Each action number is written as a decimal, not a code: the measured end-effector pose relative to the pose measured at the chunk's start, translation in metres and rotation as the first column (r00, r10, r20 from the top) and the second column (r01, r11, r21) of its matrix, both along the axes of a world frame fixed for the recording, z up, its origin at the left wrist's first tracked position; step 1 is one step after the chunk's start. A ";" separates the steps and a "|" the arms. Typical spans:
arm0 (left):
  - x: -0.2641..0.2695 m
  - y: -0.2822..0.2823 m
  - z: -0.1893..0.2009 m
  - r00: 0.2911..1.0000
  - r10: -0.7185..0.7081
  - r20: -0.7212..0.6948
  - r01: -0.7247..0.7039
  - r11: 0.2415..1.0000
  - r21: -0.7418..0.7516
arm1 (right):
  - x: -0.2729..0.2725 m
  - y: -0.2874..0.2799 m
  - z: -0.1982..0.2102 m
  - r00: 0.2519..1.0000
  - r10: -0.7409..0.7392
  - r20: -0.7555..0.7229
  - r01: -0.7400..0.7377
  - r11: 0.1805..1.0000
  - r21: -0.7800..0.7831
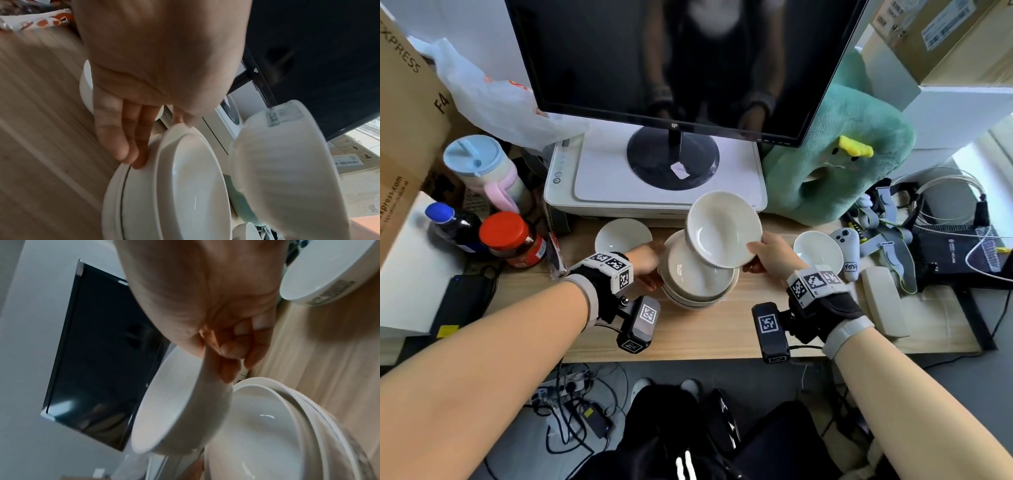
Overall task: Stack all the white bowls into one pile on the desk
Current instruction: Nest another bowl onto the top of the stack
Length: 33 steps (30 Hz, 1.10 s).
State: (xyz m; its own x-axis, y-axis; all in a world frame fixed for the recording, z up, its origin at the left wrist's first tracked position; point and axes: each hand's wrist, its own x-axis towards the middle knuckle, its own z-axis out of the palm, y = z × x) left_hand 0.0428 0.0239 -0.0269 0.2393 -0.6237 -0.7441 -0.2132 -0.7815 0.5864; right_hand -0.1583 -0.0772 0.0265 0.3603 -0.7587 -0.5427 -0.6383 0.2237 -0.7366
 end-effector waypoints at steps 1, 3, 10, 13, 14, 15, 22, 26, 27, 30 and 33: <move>0.000 0.001 0.001 1.000 -0.009 -0.019 0.008 1.000 -0.020 | 0.003 0.001 0.001 0.996 0.069 -0.047 -0.070 0.997 -0.021; 0.002 0.003 0.003 0.999 -0.023 -0.041 0.021 0.999 -0.046 | 0.007 0.004 -0.002 0.985 0.137 -0.107 -0.142 0.989 -0.037; 0.003 0.007 0.011 0.998 -0.013 -0.068 0.010 0.999 -0.043 | 0.015 0.011 -0.025 0.956 0.211 -0.203 -0.210 0.977 0.029; 0.001 0.007 0.012 0.996 -0.016 -0.084 0.013 0.999 -0.033 | 0.015 0.013 -0.030 0.964 0.191 -0.186 -0.184 0.981 0.055; 0.001 0.007 0.013 0.996 -0.018 -0.089 0.015 0.999 -0.033 | 0.015 0.013 -0.031 0.965 0.186 -0.187 -0.177 0.982 0.062; 0.001 0.007 0.013 0.996 -0.017 -0.093 0.014 0.999 -0.034 | 0.016 0.013 -0.033 0.965 0.184 -0.189 -0.174 0.983 0.065; 0.001 0.006 0.013 0.993 0.008 -0.116 -0.009 1.000 -0.006 | 0.016 0.013 -0.039 0.967 0.162 -0.197 -0.153 0.987 0.057; 0.000 0.007 0.015 0.995 0.002 -0.105 -0.001 1.000 0.000 | 0.016 0.014 -0.037 0.961 0.188 -0.203 -0.178 0.982 0.064; 0.000 0.007 0.015 0.995 -0.006 -0.096 0.006 1.000 0.003 | 0.014 0.014 -0.037 0.965 0.183 -0.189 -0.170 0.982 0.080; 0.001 0.005 0.013 0.999 0.000 -0.041 0.000 1.000 0.010 | -0.004 0.005 -0.039 0.991 0.024 -0.129 -0.007 0.992 0.129; 0.008 0.004 0.009 0.995 0.097 0.028 -0.097 0.995 0.006 | -0.042 -0.009 -0.048 0.948 -0.296 -0.112 0.315 0.921 0.230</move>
